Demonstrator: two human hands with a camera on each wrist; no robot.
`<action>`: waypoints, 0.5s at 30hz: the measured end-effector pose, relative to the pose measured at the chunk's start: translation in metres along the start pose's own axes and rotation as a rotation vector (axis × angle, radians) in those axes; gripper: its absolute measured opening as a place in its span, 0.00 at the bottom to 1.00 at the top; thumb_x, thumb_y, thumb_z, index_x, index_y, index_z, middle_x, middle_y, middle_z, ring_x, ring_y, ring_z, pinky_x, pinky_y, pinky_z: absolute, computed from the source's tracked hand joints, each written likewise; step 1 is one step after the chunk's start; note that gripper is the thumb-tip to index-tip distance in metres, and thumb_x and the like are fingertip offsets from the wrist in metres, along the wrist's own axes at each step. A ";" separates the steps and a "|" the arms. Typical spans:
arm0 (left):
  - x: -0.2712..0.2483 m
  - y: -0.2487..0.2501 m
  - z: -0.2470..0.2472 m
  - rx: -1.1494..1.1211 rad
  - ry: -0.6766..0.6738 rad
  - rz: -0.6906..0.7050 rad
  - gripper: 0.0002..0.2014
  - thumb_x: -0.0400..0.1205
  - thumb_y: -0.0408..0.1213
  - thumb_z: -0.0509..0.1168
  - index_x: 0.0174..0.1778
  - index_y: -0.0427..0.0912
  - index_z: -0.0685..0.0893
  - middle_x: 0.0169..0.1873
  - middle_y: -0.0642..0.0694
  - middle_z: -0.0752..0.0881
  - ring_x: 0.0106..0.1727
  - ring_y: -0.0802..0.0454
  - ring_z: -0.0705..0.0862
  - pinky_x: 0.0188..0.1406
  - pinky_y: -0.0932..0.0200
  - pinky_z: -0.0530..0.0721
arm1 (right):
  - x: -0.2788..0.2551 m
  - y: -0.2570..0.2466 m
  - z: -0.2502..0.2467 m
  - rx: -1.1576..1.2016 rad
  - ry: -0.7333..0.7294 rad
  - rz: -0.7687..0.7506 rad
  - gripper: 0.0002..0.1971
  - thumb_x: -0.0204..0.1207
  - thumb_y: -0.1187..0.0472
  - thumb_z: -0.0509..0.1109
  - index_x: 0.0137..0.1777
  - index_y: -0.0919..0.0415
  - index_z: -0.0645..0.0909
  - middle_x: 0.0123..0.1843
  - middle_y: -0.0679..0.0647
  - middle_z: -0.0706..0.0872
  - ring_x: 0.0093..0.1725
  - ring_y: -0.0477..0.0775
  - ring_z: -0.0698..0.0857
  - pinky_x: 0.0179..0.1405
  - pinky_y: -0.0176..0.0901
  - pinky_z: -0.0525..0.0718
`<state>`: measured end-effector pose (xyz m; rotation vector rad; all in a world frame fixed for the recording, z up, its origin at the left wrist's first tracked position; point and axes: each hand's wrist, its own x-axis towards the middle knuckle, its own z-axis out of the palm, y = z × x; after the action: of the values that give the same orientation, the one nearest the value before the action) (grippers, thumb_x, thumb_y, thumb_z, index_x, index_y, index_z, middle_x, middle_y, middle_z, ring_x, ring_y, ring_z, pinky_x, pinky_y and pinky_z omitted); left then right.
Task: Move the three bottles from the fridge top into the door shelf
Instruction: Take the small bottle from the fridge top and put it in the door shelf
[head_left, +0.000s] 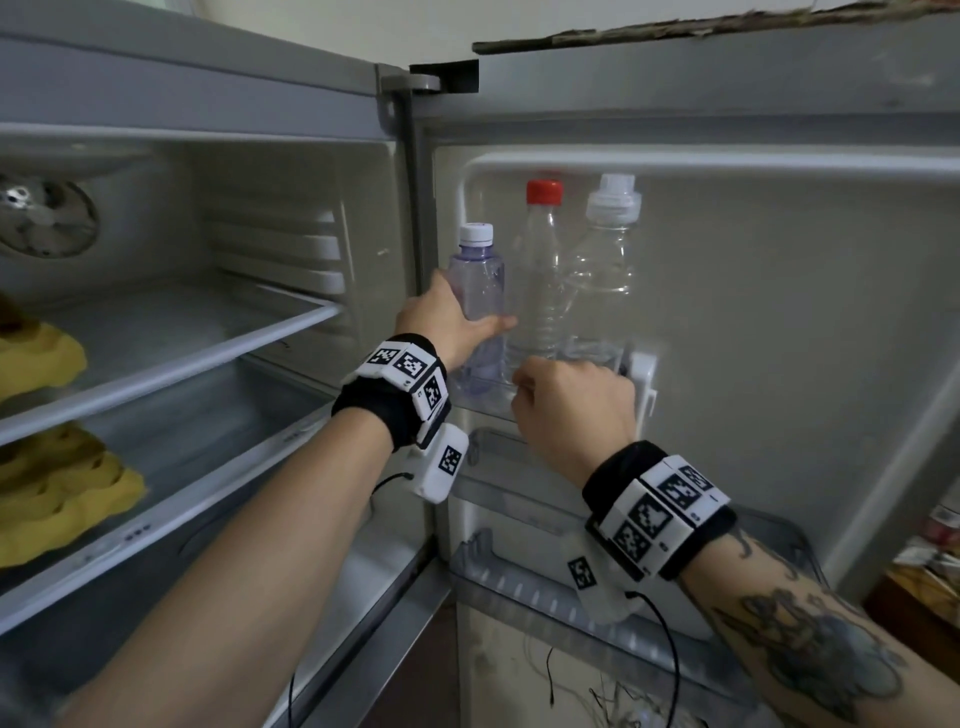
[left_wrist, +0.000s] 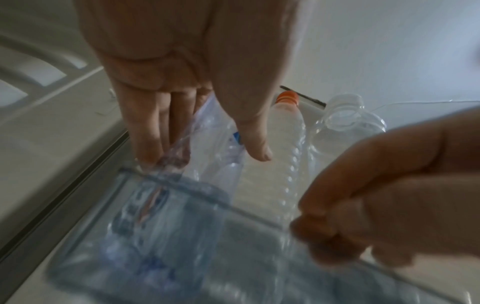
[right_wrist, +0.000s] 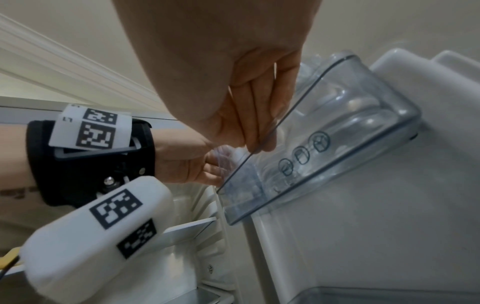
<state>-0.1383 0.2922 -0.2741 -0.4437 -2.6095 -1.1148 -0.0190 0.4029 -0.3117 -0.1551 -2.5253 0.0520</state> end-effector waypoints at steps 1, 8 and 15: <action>-0.001 -0.001 0.003 -0.002 -0.014 -0.009 0.43 0.65 0.65 0.74 0.68 0.41 0.72 0.60 0.45 0.85 0.60 0.43 0.84 0.59 0.50 0.82 | 0.000 0.000 0.001 0.009 0.001 0.008 0.13 0.74 0.58 0.61 0.49 0.51 0.87 0.36 0.52 0.91 0.38 0.63 0.89 0.33 0.43 0.75; -0.012 -0.009 0.011 -0.029 -0.052 -0.024 0.37 0.67 0.59 0.76 0.66 0.41 0.73 0.57 0.45 0.85 0.58 0.44 0.84 0.57 0.50 0.83 | -0.002 0.000 0.000 0.011 0.003 0.035 0.13 0.74 0.57 0.60 0.49 0.51 0.87 0.36 0.52 0.91 0.38 0.62 0.89 0.34 0.42 0.72; -0.071 -0.017 0.034 -0.100 0.280 0.112 0.28 0.74 0.41 0.73 0.66 0.39 0.71 0.66 0.40 0.68 0.66 0.43 0.73 0.65 0.50 0.77 | -0.010 0.000 0.011 0.027 0.055 -0.001 0.13 0.74 0.54 0.60 0.52 0.50 0.85 0.43 0.49 0.93 0.41 0.58 0.91 0.35 0.43 0.83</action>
<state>-0.0840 0.2943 -0.3332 -0.4151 -2.2685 -1.1805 -0.0167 0.4014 -0.3262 -0.1429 -2.4690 0.0811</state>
